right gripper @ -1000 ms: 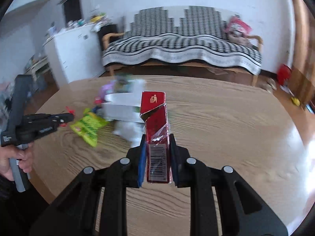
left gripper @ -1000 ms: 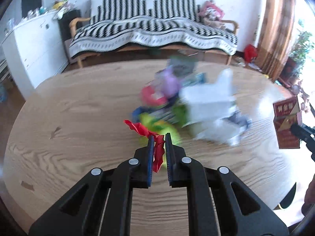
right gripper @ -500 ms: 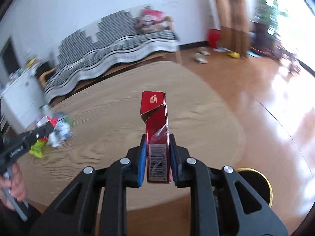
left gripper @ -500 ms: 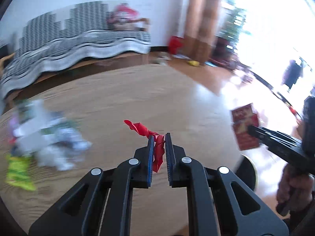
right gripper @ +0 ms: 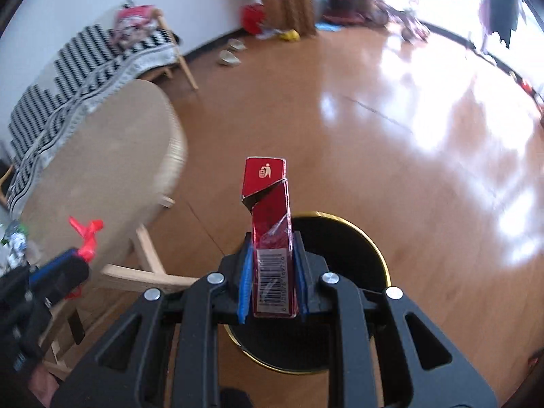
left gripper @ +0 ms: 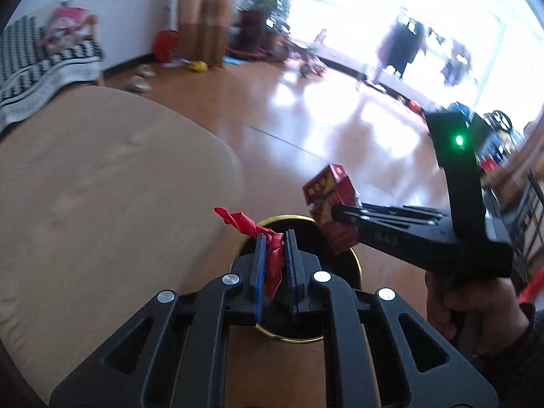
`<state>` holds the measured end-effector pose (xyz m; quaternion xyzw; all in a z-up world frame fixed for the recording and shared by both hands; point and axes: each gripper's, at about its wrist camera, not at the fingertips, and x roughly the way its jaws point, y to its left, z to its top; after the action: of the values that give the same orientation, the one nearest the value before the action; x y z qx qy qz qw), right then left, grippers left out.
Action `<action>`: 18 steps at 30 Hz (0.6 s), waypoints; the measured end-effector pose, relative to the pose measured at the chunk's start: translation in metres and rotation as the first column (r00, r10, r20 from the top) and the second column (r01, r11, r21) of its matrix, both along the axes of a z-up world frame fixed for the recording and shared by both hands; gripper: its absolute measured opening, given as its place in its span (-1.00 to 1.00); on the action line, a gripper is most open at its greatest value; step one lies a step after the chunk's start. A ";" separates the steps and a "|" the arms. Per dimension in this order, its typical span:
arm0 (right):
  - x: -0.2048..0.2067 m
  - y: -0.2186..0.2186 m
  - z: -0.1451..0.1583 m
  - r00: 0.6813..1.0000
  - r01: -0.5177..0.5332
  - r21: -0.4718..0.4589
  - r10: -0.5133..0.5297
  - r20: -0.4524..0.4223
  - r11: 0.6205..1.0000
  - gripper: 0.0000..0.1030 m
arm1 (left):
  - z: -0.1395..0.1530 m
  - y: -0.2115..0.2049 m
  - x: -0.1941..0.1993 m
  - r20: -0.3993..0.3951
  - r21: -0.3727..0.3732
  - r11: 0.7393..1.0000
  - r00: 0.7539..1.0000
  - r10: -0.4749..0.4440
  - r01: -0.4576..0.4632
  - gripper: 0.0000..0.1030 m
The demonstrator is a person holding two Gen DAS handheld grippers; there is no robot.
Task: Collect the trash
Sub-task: 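Carry ribbon and box to the black bin and open both tools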
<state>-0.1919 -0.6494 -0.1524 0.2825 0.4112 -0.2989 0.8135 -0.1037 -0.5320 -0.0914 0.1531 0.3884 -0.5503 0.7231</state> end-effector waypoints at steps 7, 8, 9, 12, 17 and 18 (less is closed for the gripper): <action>-0.015 -0.022 -0.031 0.999 0.031 0.072 -0.028 -0.044 0.997 -0.58 | -0.046 -0.048 0.002 -0.018 0.084 0.994 0.998 -0.067 0.068 -0.79; -0.016 -0.024 -0.033 0.998 0.036 0.076 -0.032 -0.047 0.996 -0.58 | -0.049 -0.054 0.001 -0.017 0.090 0.993 0.997 -0.072 0.073 -0.79; -0.011 -0.027 -0.031 0.998 0.038 0.079 -0.034 -0.050 0.996 -0.58 | -0.052 -0.058 0.000 -0.020 0.094 0.992 0.997 -0.079 0.080 -0.79; -0.010 -0.029 -0.030 0.998 0.042 0.085 -0.038 -0.048 0.995 -0.58 | -0.059 -0.069 -0.003 -0.023 0.109 0.989 0.995 -0.097 0.099 -0.79; -0.010 -0.032 -0.031 0.998 0.049 0.089 -0.045 -0.045 0.995 -0.58 | -0.066 -0.074 -0.004 -0.036 0.108 0.987 0.992 -0.119 0.122 -0.79; -0.011 -0.032 -0.031 0.998 0.052 0.090 -0.048 -0.043 0.995 -0.58 | -0.065 -0.075 -0.007 -0.036 0.109 0.986 0.992 -0.120 0.123 -0.77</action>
<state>-0.2026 -0.6819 -0.1836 0.3234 0.4338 -0.3058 0.7834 -0.1105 -0.6067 -0.1568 0.2082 0.4189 -0.5731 0.6728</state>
